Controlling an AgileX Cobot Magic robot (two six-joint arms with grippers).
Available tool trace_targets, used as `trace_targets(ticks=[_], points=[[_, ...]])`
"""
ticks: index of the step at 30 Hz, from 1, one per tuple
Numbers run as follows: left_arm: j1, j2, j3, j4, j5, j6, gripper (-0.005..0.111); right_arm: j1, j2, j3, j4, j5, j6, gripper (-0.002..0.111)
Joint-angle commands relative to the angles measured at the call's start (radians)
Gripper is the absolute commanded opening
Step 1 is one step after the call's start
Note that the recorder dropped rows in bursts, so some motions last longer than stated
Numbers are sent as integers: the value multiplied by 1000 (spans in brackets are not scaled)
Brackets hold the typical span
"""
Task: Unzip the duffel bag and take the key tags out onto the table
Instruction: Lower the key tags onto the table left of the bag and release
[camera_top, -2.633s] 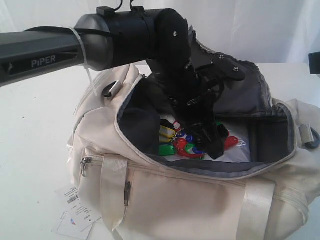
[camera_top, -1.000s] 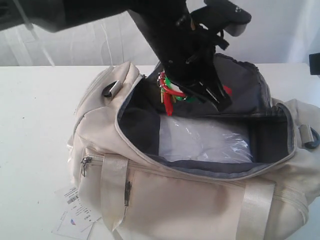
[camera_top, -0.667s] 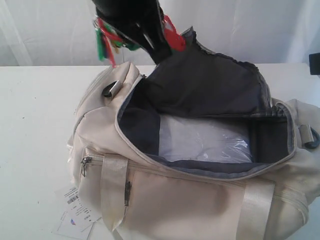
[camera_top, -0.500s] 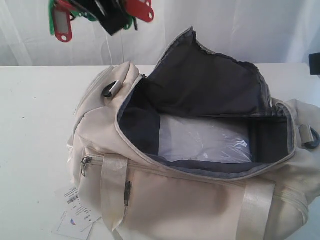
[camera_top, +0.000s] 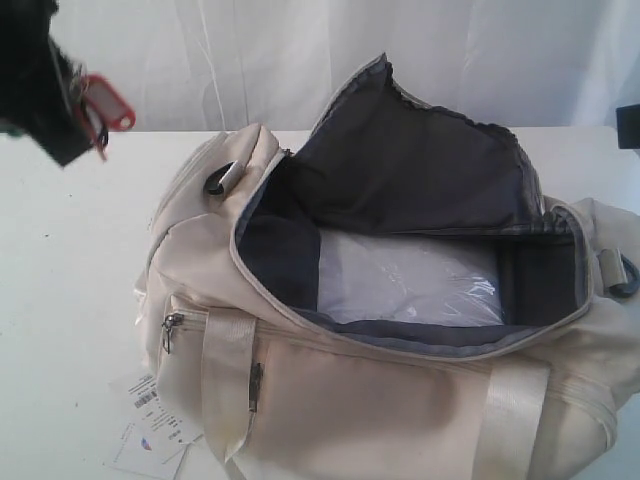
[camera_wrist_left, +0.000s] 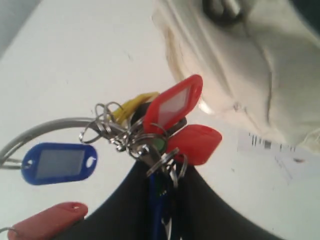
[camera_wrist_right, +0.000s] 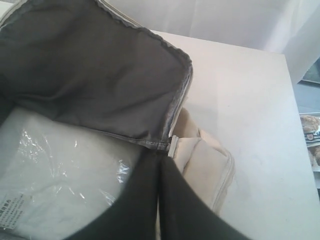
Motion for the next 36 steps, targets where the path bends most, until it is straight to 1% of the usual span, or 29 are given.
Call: trace_targets(ticks=[1, 4, 7, 9, 10, 13, 18, 24, 26, 28, 32, 33, 34, 36], points=[[95, -10, 224, -8, -118, -65, 0, -4, -3, 3, 8, -9, 5, 0], [158, -8, 397, -8, -273, -97, 0, -4, -3, 3, 8, -9, 5, 0], [228, 16, 557, -8, -449, -172, 0, -4, -3, 3, 12, -12, 5, 0], [273, 53, 625, -11, -561, -223, 0, -4, -3, 3, 23, -17, 5, 0], [290, 71, 638, -22, -591, -233, 0, -4, -3, 3, 28, -21, 5, 0], [322, 154, 631, -99, -626, -225, 0, -4, -3, 3, 50, -34, 5, 0], [322, 272, 553, -231, -643, -117, 0, -4, -3, 3, 67, -34, 5, 0], [322, 342, 498, -296, -652, -99, 1, -4, -3, 3, 69, -34, 17, 0], [320, 352, 490, -301, -645, -99, 7, -4, -3, 3, 69, -34, 17, 0], [320, 359, 482, -310, -634, -99, 18, -4, -3, 3, 73, -34, 17, 0], [320, 360, 483, -344, -627, -99, 46, -4, -3, 3, 73, -34, 17, 0], [320, 360, 483, -354, -621, -94, 56, -4, -3, 3, 73, -34, 17, 0], [320, 360, 483, -360, -616, -84, 59, -4, -3, 3, 73, -34, 17, 0], [320, 354, 480, -378, -603, -60, 60, -4, -3, 3, 73, -34, 17, 0]])
